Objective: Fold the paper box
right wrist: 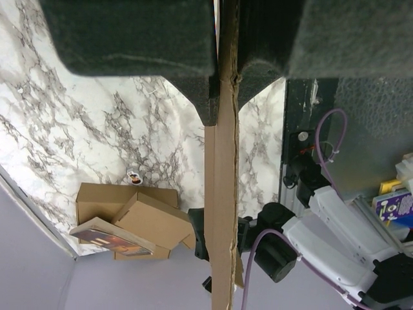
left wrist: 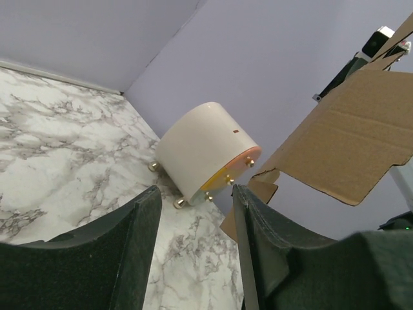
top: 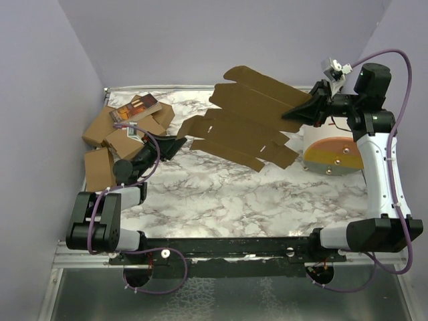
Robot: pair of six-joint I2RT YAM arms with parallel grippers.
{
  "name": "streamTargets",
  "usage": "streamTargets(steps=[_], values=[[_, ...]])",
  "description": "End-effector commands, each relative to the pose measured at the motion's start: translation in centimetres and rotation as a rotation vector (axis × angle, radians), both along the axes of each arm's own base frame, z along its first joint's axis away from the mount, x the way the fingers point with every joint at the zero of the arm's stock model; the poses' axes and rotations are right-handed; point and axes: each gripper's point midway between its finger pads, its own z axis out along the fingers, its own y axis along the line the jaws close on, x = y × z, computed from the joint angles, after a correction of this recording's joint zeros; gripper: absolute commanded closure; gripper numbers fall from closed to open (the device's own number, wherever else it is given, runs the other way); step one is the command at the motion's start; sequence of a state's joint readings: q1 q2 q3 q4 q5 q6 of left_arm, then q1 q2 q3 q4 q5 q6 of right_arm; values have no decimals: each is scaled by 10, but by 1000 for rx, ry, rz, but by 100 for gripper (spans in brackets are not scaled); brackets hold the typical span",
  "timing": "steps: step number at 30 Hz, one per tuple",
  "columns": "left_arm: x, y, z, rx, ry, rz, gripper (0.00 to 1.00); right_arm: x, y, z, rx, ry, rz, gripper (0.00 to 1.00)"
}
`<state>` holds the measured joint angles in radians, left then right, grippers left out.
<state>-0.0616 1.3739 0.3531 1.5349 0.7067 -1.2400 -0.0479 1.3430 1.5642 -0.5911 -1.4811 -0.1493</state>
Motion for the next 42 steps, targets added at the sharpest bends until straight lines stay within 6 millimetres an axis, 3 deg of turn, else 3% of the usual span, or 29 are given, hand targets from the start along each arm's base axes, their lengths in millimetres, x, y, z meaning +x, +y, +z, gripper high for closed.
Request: streamTargets(steps=[1,10,22,30,42], values=[[-19,0,40,-6,-264,7,51,-15,0,20,9,-65,33,99],[-46,-32,44,66,-360,-138,47,-11,0,19,5,-67,17,99],[-56,-53,33,102,-365,-243,45,-9,0,19,2,-71,6,99],[-58,-51,29,97,-334,-257,41,-2,-2,19,-10,-80,-26,99],[-64,-40,45,83,-366,-226,36,1,-2,17,-16,-83,-41,99]])
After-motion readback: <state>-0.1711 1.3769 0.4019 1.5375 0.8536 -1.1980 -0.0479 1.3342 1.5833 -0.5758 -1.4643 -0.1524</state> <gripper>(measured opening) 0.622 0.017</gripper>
